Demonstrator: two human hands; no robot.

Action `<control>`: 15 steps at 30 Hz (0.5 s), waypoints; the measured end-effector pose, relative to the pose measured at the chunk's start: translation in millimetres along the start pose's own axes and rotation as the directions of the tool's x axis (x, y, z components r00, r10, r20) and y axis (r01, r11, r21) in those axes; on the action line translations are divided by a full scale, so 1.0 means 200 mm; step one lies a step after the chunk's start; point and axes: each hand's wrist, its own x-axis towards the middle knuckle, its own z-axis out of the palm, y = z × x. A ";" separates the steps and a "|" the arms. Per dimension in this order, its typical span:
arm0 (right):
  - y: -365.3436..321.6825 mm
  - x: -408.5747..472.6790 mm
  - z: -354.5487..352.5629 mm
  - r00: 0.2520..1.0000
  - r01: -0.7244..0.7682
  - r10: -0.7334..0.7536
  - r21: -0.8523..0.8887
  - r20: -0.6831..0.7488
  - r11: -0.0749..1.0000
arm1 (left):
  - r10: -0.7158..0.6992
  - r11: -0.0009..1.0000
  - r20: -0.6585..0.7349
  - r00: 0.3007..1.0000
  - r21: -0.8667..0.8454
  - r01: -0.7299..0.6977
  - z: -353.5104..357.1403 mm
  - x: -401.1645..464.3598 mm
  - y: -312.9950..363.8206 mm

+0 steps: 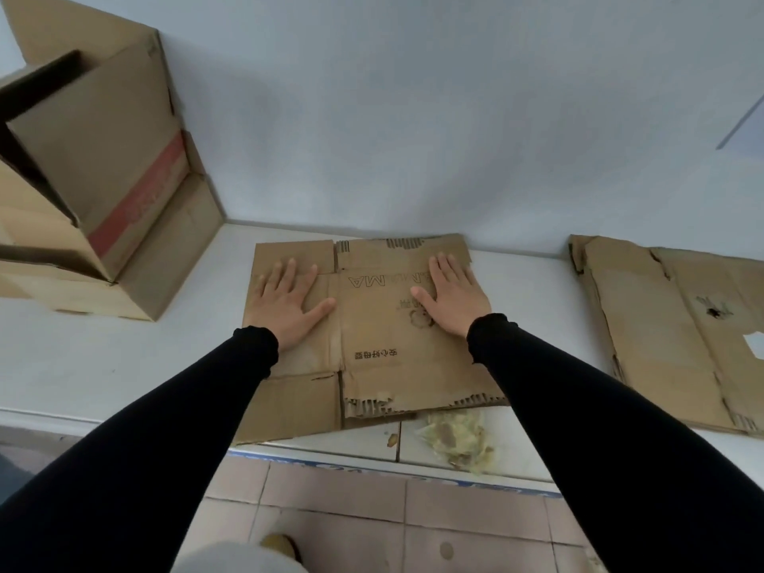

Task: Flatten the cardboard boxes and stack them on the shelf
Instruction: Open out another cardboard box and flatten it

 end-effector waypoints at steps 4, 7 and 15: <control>0.01 0.01 0.06 0.998 0.009 -0.011 -0.038 -0.059 0.999 | 0.018 1.000 -0.042 0.999 0.006 -0.017 0.03 0.01 0.00; -0.03 0.00 0.02 0.999 -0.051 0.050 -0.076 -0.019 0.996 | -0.018 0.999 0.020 1.000 0.050 0.017 0.00 0.02 0.02; -0.37 -0.32 0.10 0.939 0.304 -0.300 0.005 0.167 0.953 | 0.263 0.954 0.047 0.964 -0.160 -0.252 0.00 -0.18 0.31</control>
